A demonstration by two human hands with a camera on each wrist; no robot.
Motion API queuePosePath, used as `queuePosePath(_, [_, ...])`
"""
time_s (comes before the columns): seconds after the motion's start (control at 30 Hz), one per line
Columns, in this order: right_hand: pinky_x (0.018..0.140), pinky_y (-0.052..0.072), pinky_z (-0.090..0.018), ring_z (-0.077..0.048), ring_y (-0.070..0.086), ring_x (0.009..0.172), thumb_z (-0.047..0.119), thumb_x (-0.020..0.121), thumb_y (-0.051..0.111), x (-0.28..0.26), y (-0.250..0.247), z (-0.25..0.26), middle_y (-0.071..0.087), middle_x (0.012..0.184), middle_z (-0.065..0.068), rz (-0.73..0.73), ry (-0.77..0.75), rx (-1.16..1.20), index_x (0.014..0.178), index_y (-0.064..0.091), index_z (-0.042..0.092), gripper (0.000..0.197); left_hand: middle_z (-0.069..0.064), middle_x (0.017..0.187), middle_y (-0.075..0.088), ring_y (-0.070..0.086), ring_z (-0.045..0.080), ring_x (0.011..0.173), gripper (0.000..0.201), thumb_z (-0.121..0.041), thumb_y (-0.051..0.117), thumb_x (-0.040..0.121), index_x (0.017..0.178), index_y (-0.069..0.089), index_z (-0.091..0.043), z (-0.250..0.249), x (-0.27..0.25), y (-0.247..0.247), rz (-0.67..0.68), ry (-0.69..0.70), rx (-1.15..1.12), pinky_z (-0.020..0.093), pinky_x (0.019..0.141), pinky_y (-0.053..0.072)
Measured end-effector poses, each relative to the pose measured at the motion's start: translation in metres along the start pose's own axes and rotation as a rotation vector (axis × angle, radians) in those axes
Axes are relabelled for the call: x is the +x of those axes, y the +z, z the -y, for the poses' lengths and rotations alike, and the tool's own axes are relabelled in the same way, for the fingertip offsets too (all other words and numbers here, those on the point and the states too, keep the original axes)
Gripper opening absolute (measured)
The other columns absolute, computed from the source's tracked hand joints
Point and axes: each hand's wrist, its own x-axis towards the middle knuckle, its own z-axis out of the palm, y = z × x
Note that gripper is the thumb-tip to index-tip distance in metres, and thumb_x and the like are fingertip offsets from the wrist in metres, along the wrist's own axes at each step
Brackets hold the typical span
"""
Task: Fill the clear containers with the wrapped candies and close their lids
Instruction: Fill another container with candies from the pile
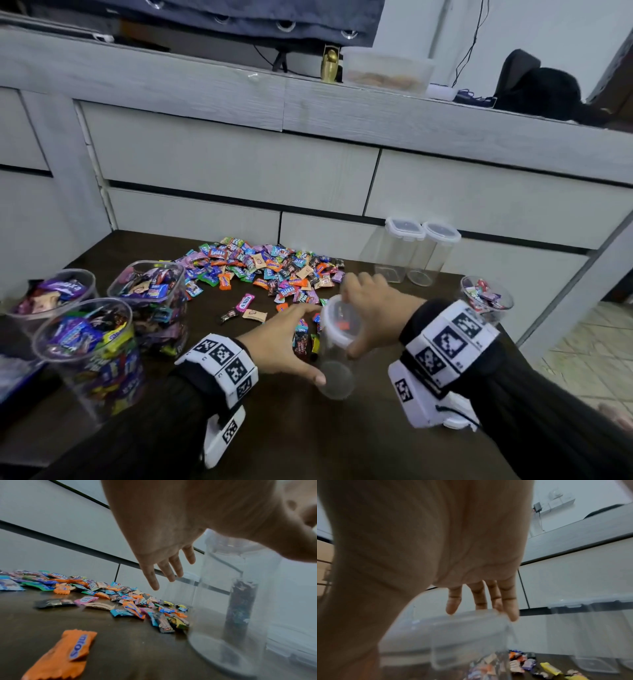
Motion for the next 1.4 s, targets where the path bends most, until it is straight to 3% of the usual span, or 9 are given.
queuePosePath(0.13, [0.091, 0.034, -0.034, -0.022, 0.034, 0.105, 0.040, 0.060, 0.082, 0.005, 0.005, 0.026, 0.041, 0.116, -0.005, -0.070, -0.165, 0.057, 0.113, 0.040, 0.014, 0.073, -0.014, 0.127, 0.061, 0.053, -0.002, 0.122, 0.094, -0.026, 0.095, 0.048, 0.127, 0.044, -0.032, -0.003, -0.009, 0.001, 0.032, 0.080, -0.277, 0.017, 0.103, 0.040])
queuePosePath(0.27, [0.090, 0.038, -0.033, -0.018, 0.037, 0.106, 0.042, 0.059, 0.086, 0.011, 0.006, 0.025, 0.045, 0.116, 0.000, -0.032, -0.207, 0.299, 0.111, 0.042, 0.023, 0.071, -0.001, 0.127, 0.064, 0.058, 0.015, 0.122, 0.090, 0.003, 0.088, 0.059, 0.134, 0.044, -0.019, 0.004, -0.016, -0.003, 0.022, 0.100, -0.481, 0.025, 0.099, 0.046])
queuePosePath(0.4, [0.078, 0.040, -0.019, -0.002, 0.050, 0.078, 0.044, 0.092, 0.055, 0.022, 0.012, 0.015, 0.052, 0.084, 0.007, -0.076, -0.032, 0.772, 0.084, 0.047, 0.023, 0.024, -0.001, 0.132, 0.061, 0.054, 0.011, 0.126, 0.095, -0.016, 0.092, 0.056, 0.137, 0.042, -0.022, 0.008, -0.017, -0.001, 0.025, 0.062, -0.478, 0.033, 0.110, 0.041])
queuePosePath(0.53, [0.076, 0.034, -0.032, -0.020, 0.045, 0.077, 0.042, 0.102, 0.030, 0.036, 0.027, 0.014, 0.047, 0.075, -0.001, -0.038, 0.154, 0.708, 0.071, 0.042, 0.017, 0.041, -0.012, 0.128, 0.062, 0.052, 0.002, 0.125, 0.090, -0.033, 0.092, 0.051, 0.128, 0.045, -0.033, 0.003, -0.014, 0.000, 0.079, 0.025, -0.378, 0.027, 0.111, 0.037])
queuePosePath(0.67, [0.072, 0.033, -0.027, -0.023, 0.048, 0.079, 0.033, 0.104, 0.027, 0.038, 0.031, 0.016, 0.054, 0.087, -0.014, -0.056, 0.177, 0.621, 0.081, 0.050, 0.008, 0.041, -0.008, 0.133, 0.058, 0.050, 0.006, 0.128, 0.093, -0.023, 0.092, 0.057, 0.134, 0.040, -0.032, 0.001, -0.012, -0.001, 0.083, -0.001, -0.343, 0.037, 0.115, 0.034])
queuePosePath(0.9, [0.074, 0.034, -0.032, -0.030, 0.051, 0.094, 0.008, 0.101, 0.030, 0.041, 0.031, 0.020, 0.056, 0.113, -0.027, -0.091, 0.280, 0.722, 0.096, 0.046, 0.004, 0.017, -0.018, 0.129, 0.056, 0.049, -0.010, 0.121, 0.085, -0.016, 0.090, 0.065, 0.128, 0.039, -0.040, -0.002, -0.013, -0.003, 0.128, -0.009, -0.314, 0.012, 0.104, 0.036])
queuePosePath(0.97, [0.080, 0.037, -0.033, -0.033, 0.052, 0.104, 0.010, 0.101, 0.031, 0.040, 0.032, 0.021, 0.054, 0.115, -0.025, -0.089, 0.276, 0.692, 0.103, 0.050, -0.001, 0.022, -0.014, 0.132, 0.055, 0.048, -0.004, 0.125, 0.090, -0.017, 0.090, 0.064, 0.135, 0.037, -0.035, -0.002, -0.014, -0.002, 0.120, -0.016, -0.320, 0.020, 0.110, 0.035])
queuePosePath(1.13, [0.078, 0.034, -0.030, -0.028, 0.053, 0.096, 0.016, 0.102, 0.030, 0.045, 0.026, 0.016, 0.054, 0.103, -0.023, -0.043, 0.263, 0.714, 0.096, 0.049, 0.006, 0.022, -0.009, 0.138, 0.052, 0.044, 0.007, 0.132, 0.111, -0.043, 0.090, 0.049, 0.143, 0.033, -0.028, -0.002, -0.016, 0.003, 0.082, -0.028, -0.307, 0.038, 0.116, 0.032])
queuePosePath(1.4, [0.064, 0.038, -0.028, -0.007, 0.038, 0.058, 0.020, 0.100, 0.033, 0.057, 0.028, 0.022, 0.041, 0.067, 0.004, 0.016, 0.356, 0.770, 0.063, 0.037, 0.024, 0.037, -0.017, 0.131, 0.055, 0.048, -0.008, 0.124, 0.084, -0.018, 0.090, 0.064, 0.126, 0.039, -0.043, 0.000, -0.014, 0.002, 0.108, -0.023, -0.314, 0.015, 0.107, 0.035])
